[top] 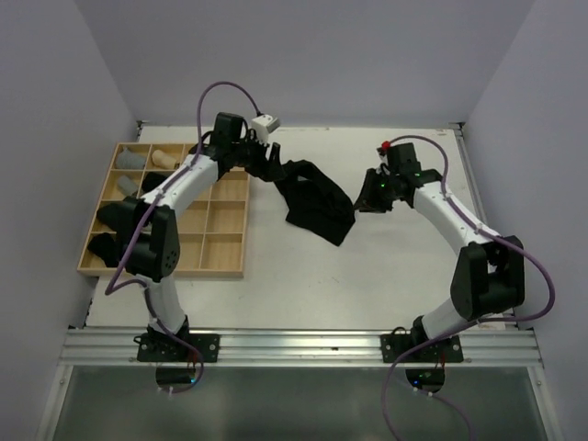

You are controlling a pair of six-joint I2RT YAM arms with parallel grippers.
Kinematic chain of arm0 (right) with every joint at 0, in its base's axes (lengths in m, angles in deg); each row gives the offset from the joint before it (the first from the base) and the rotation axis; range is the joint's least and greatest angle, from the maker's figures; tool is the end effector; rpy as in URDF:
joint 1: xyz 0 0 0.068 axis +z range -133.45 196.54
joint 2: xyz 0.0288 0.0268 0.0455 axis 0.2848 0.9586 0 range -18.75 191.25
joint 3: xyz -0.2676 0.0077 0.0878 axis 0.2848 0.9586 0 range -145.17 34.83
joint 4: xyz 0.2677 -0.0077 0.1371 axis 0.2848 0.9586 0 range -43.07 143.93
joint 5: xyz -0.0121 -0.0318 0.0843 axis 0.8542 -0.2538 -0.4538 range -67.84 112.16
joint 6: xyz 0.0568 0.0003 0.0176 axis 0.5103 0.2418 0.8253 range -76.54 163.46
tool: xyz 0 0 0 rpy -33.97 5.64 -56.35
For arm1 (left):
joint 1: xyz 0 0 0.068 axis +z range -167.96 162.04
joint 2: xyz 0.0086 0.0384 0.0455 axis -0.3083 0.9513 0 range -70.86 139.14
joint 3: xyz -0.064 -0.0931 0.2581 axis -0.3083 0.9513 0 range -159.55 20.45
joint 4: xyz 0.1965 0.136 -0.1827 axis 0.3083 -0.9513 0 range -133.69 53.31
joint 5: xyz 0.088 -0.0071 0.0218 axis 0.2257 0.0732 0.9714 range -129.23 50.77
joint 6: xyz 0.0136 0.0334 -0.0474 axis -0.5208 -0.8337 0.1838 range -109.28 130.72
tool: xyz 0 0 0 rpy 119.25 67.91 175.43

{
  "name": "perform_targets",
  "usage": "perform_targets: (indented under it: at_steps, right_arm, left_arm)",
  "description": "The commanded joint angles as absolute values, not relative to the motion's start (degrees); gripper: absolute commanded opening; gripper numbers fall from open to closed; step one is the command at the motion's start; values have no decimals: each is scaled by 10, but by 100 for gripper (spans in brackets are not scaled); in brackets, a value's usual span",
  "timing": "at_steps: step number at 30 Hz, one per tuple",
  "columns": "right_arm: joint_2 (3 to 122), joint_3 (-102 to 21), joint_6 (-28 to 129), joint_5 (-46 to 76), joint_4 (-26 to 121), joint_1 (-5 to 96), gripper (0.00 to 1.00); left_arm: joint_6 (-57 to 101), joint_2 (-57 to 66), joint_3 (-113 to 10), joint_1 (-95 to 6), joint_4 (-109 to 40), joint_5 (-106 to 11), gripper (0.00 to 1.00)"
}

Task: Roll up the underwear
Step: Flatten the underwear

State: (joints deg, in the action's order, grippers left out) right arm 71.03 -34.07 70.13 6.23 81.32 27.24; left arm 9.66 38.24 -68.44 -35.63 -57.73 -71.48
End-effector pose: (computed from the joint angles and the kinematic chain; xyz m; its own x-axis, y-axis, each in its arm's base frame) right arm 0.3655 0.0812 0.2455 -0.8707 0.2749 -0.4079 0.0658 0.8869 0.4572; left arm 0.4526 -0.1687 0.2557 -0.6164 0.2127 -0.7582 0.6504 0.6803 -0.3379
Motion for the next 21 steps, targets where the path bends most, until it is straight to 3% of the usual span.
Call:
perform_targets:
  at_steps: [1, 3, 4, 5, 6, 13, 17, 21]
  right_arm:
    - [690, -333, 642, 107, 757, 368, 29]
    - [720, -335, 646, 120, 720, 388, 29]
    - [733, -336, 652, 122, 704, 399, 29]
    - [766, -349, 658, 120, 692, 403, 30]
    - [783, -360, 667, 122, 671, 407, 30]
    - [949, -460, 662, 155, 673, 445, 34]
    - [965, -422, 639, 153, 685, 448, 34]
    - [913, -331, 605, 101, 686, 452, 27]
  left_arm:
    - [1, 333, -654, -365, -547, -693, 67]
    - [-18, 318, -632, -364, -541, -689, 68]
    - [-24, 314, -624, -364, -534, -682, 86]
    - [-23, 308, -608, -365, -525, -675, 97]
    - [-24, 307, -605, -364, -519, -674, 100]
    - [-18, 322, -623, -356, -519, -669, 100]
    - [-43, 313, -623, -355, -517, -647, 100]
    - [-94, 299, -613, -355, -530, -649, 100]
